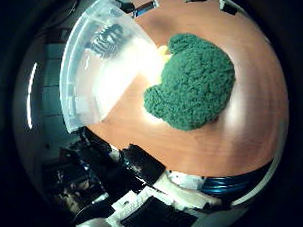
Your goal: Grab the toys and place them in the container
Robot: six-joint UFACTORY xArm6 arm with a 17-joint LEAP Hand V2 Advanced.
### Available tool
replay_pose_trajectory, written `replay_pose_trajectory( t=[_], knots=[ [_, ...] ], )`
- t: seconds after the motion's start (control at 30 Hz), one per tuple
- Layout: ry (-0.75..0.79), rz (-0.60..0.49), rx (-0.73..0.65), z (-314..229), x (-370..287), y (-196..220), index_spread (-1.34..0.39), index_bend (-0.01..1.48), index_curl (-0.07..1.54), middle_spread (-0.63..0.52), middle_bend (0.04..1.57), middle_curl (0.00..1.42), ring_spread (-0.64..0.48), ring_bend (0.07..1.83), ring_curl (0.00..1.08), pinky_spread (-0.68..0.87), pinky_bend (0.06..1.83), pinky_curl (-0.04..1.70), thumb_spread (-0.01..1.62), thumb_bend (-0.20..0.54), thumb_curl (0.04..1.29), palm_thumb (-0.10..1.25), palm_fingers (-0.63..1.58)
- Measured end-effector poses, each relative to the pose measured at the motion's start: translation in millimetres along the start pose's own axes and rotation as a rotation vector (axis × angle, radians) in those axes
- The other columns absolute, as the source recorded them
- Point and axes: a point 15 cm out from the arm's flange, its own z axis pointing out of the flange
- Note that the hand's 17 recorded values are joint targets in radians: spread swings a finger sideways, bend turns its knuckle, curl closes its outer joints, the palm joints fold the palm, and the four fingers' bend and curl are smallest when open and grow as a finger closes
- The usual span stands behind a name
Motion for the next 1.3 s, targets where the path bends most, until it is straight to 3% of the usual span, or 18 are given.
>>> replay_pose_trajectory(
  t=[0.4,0.9,1.03,1.1,1.13,1.2,1.3],
  knots=[
    [0.000,-0.005,-0.010,26,0,-16,-0.17,0.17,0.30,0.06,0.30,0.36,0.18,0.51,0.20,0.49,0.58,0.20,1.06,-0.023,0.26,0.33,0.31],
    [-0.001,-0.015,-0.023,40,2,-21,-0.20,0.18,0.33,-0.05,0.36,0.37,-0.01,0.57,0.21,0.36,0.52,0.15,1.07,-0.020,0.26,0.39,0.48],
    [0.006,-0.020,-0.002,38,3,-26,-0.26,0.21,0.35,-0.13,0.44,0.40,-0.14,0.71,0.23,0.22,0.48,0.10,1.07,-0.017,0.27,0.42,0.71],
    [0.009,-0.024,-0.010,39,4,-24,-0.32,0.25,0.37,-0.21,0.55,0.44,-0.22,0.80,0.26,0.06,0.55,0.08,1.08,-0.016,0.27,0.45,1.04],
    [0.011,-0.026,-0.012,39,4,-23,-0.33,0.26,0.39,-0.22,0.57,0.46,-0.23,0.81,0.27,0.02,0.58,0.08,1.08,-0.018,0.27,0.45,1.08],
    [0.012,-0.028,-0.013,38,5,-23,-0.36,0.42,0.48,-0.25,0.73,0.53,-0.25,0.93,0.35,-0.20,0.81,0.16,1.08,-0.015,0.28,0.49,1.34],
    [0.015,-0.033,-0.018,36,4,-21,-0.33,0.67,0.60,-0.21,0.94,0.60,-0.23,1.07,0.43,-0.29,1.00,0.25,1.09,0.003,0.30,0.59,1.41]
  ],
)
